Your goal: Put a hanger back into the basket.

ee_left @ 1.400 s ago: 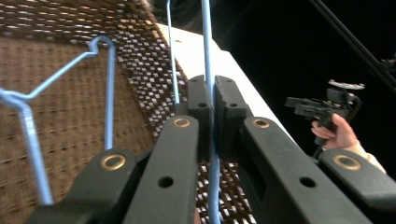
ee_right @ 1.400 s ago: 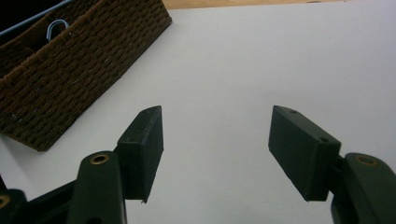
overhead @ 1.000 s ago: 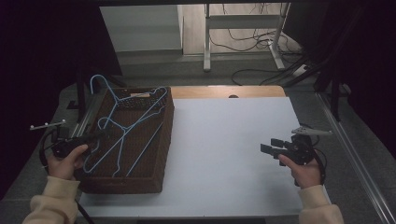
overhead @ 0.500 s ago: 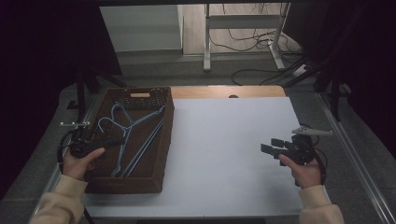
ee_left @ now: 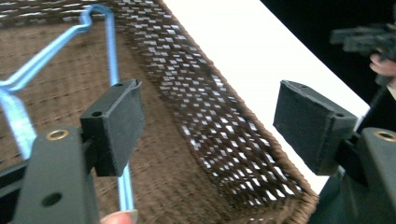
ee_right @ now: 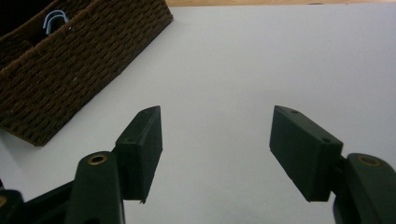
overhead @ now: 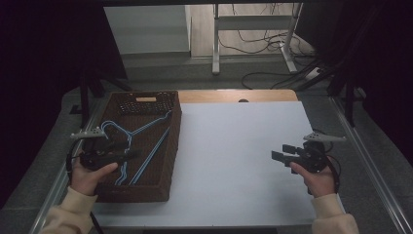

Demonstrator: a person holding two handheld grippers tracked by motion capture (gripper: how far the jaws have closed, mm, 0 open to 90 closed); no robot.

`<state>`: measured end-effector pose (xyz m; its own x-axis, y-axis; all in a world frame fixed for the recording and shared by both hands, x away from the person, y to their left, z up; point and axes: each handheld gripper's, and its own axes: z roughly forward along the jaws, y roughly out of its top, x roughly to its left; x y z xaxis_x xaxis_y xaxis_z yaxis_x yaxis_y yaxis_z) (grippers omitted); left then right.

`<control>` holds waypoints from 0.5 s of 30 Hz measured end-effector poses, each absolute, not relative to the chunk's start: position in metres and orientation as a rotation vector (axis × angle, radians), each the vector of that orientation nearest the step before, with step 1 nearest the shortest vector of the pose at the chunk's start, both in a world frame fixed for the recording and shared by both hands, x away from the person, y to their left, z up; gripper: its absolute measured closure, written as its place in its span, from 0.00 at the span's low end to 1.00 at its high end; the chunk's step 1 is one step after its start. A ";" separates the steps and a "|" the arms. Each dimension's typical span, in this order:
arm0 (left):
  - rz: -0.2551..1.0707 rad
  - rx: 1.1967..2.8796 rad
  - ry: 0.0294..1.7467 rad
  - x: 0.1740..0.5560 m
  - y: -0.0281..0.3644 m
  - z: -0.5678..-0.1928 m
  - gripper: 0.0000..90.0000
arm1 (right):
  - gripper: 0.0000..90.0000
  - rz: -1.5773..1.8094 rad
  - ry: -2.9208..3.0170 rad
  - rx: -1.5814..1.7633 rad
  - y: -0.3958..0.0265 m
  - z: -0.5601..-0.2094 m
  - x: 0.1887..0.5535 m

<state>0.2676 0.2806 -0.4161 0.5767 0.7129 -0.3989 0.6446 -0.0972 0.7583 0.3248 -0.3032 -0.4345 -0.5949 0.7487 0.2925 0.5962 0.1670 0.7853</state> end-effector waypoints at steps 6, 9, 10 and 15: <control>0.085 1.829 1.053 0.261 0.264 -0.419 0.24 | 0.34 1.384 2.298 1.278 -0.301 -0.435 0.323; 0.089 1.866 1.027 0.258 0.254 -0.421 0.23 | 0.31 1.373 2.316 1.255 -0.300 -0.436 0.321; 0.088 1.872 1.024 0.258 0.252 -0.421 0.23 | 0.31 1.369 2.321 1.248 -0.300 -0.436 0.321; 0.086 1.869 1.022 0.258 0.250 -0.423 0.22 | 0.27 1.357 2.350 1.208 -0.297 -0.437 0.319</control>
<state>0.2578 0.2503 -0.4228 0.6454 0.6779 -0.3520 0.6100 -0.1801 0.7717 0.3191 -0.2971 -0.4367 -0.6568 0.7168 0.2340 0.5611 0.2573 0.7867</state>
